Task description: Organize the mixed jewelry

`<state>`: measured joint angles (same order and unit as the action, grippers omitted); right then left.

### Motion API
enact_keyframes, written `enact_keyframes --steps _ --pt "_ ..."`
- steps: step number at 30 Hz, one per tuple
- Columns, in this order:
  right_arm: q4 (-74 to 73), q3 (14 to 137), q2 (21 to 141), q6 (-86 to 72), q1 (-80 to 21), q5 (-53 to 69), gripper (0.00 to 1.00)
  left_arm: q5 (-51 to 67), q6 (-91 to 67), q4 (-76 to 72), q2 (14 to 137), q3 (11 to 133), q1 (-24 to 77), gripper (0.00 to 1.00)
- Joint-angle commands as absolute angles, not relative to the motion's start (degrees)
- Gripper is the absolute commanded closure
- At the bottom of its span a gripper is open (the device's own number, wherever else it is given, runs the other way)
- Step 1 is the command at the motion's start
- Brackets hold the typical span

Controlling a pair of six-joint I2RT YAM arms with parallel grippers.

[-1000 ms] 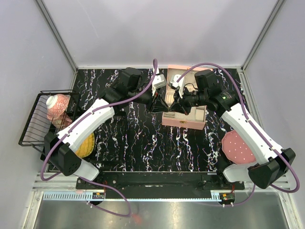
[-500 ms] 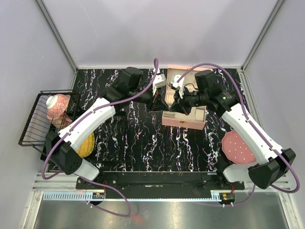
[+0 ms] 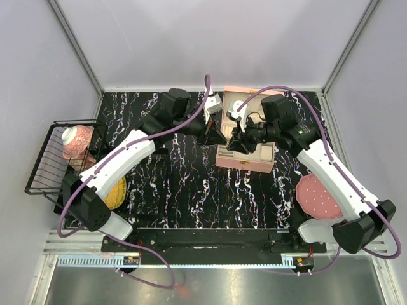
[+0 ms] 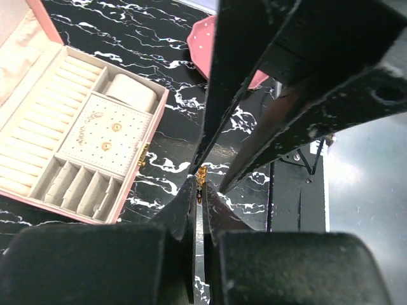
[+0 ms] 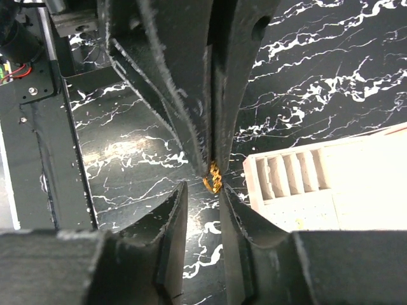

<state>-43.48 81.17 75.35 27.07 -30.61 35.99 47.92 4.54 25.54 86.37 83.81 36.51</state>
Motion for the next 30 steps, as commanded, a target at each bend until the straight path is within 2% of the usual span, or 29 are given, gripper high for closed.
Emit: enact_keyframes --steps 1,7,16,20,30 --pt "-41.8 80.6 72.2 27.7 -29.8 33.7 0.67 43.9 0.5 17.8 84.5 82.8 34.6 1.0" --pt "-39.5 79.9 70.9 26.3 -27.3 31.0 0.64 37.7 -2.6 14.4 85.0 81.7 34.4 1.0" --pt "-32.3 76.9 71.8 20.7 -19.5 15.7 0.64 16.5 -10.2 6.8 90.3 81.6 36.4 1.0" --pt "-32.3 77.4 72.7 19.5 -18.4 9.0 0.66 7.8 -10.5 11.2 93.5 84.9 37.7 1.0" --pt "-30.8 75.2 73.2 19.2 -14.9 7.9 0.66 0.2 -6.7 20.7 97.9 97.5 38.5 1.0"
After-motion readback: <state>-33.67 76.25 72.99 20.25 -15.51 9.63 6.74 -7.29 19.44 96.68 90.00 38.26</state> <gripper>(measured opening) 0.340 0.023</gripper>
